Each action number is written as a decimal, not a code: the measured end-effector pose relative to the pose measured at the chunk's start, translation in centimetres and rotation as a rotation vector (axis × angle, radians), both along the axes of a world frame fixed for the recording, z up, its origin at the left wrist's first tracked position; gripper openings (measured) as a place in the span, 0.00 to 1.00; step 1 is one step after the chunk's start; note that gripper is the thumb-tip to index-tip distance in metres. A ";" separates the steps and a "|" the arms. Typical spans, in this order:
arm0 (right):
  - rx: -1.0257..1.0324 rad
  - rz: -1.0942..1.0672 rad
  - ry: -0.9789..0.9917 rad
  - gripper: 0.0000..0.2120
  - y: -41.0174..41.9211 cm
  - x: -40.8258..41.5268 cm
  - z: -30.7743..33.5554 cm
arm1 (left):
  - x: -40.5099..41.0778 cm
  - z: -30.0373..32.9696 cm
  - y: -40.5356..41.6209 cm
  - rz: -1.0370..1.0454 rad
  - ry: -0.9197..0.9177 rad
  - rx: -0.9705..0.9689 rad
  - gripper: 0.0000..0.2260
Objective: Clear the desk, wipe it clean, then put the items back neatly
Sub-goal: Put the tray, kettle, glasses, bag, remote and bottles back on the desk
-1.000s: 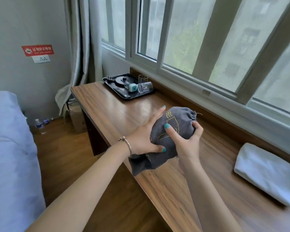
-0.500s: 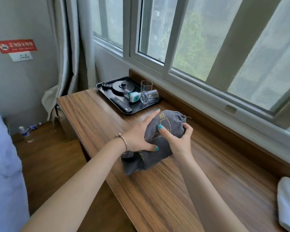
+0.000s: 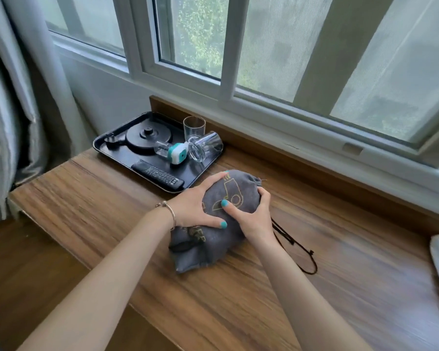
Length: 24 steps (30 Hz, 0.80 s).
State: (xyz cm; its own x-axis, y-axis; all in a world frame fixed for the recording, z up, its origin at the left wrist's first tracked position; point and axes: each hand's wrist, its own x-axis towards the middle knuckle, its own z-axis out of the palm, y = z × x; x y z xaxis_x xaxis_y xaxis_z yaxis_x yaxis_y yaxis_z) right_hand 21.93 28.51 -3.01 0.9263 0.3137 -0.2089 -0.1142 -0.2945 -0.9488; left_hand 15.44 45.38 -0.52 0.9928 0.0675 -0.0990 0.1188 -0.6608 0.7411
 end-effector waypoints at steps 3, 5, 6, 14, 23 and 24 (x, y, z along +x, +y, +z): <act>-0.084 -0.008 -0.022 0.51 -0.3 -0.2 -0.4 | 0.8 -0.5 0.2 -0.028 0.004 0.035 0.50; -0.152 0.011 -0.037 0.51 -0.6 -0.1 -0.2 | 1.1 -0.6 0.5 -0.051 0.005 0.062 0.50; -0.177 0.015 -0.038 0.50 -0.7 -0.1 -0.2 | 1.3 -0.7 0.7 -0.060 -0.001 0.085 0.50; -0.343 -0.048 -0.111 0.43 -2.2 -1.2 0.0 | 2.2 0.6 -0.2 -0.188 -0.346 0.712 0.42; -0.359 -0.172 -0.191 0.42 -8.0 -2.0 0.6 | 4.4 1.4 -6.0 -0.371 -0.365 0.584 0.41; -0.349 -0.196 -0.190 0.42 -9.0 -2.1 0.5 | 4.6 1.5 -7.1 -0.397 -0.344 0.576 0.41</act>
